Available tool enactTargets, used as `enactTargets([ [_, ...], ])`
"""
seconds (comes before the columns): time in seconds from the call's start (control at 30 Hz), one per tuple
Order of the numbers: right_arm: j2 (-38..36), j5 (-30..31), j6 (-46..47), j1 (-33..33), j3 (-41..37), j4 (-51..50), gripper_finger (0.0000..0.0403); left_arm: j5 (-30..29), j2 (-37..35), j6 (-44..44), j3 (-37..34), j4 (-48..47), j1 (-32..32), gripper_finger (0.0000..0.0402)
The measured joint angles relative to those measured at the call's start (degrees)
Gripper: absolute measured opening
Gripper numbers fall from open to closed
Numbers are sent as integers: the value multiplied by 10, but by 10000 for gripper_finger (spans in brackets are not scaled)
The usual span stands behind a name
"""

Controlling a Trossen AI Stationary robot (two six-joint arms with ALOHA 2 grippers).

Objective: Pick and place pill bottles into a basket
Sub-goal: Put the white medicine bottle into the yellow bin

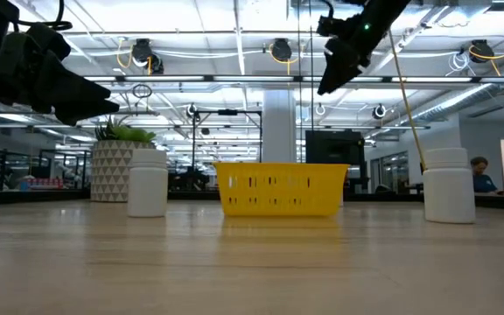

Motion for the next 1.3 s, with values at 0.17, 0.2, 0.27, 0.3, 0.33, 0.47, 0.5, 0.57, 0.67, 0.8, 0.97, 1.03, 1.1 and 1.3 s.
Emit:
enactTargets([
  [0.17, 21, -120, 53, -46, 0, -7, 306, 0, 0, 0, 0, -1, 0, 257],
  [0.2, 24, -135, 59, -51, 0, -6, 306, 0, 0, 0, 0, -1, 0, 257],
  [0.27, 32, -143, 60, -57, 0, -6, 306, 0, 0, 0, 0, -2, 0, 257],
  [0.3, 37, -142, 57, -57, 0, -7, 306, 0, 0, 0, 0, -2, 0, 257],
  [0.33, 43, -142, 52, -57, 0, -10, 306, 0, 0, 0, 0, -2, 0, 257],
  [0.47, 71, -143, 47, -56, 0, -38, 306, 0, 0, 0, 0, -4, 0, 257],
  [0.5, 79, -145, 47, -56, 0, -51, 306, 3, 0, 0, 0, -4, 0, 257],
  [0.57, 95, -155, 47, -57, 0, -74, 307, 13, 0, 0, 0, -5, 0, 257],
  [0.67, 113, -157, 49, -53, 0, -88, 307, 28, 0, 0, 0, -6, 0, 257],
  [0.8, 126, -158, 44, -50, 0, -84, 307, 29, 0, 0, 0, -6, 0, 257],
  [0.97, 128, -157, 45, -46, 0, -82, 307, 30, 0, 0, 0, -6, 0, 257],
  [1.03, 129, -158, 48, -45, 0, -86, 307, 30, 0, 0, 0, -7, 0, 257],
  [1.1, 130, -158, 52, -45, 0, -84, 307, 30, 0, 0, 0, -6, 0, 257],
  [1.3, 135, -158, 54, -38, 0, -76, 307, 30, 0, -1, 0, -6, 0, 257],
])
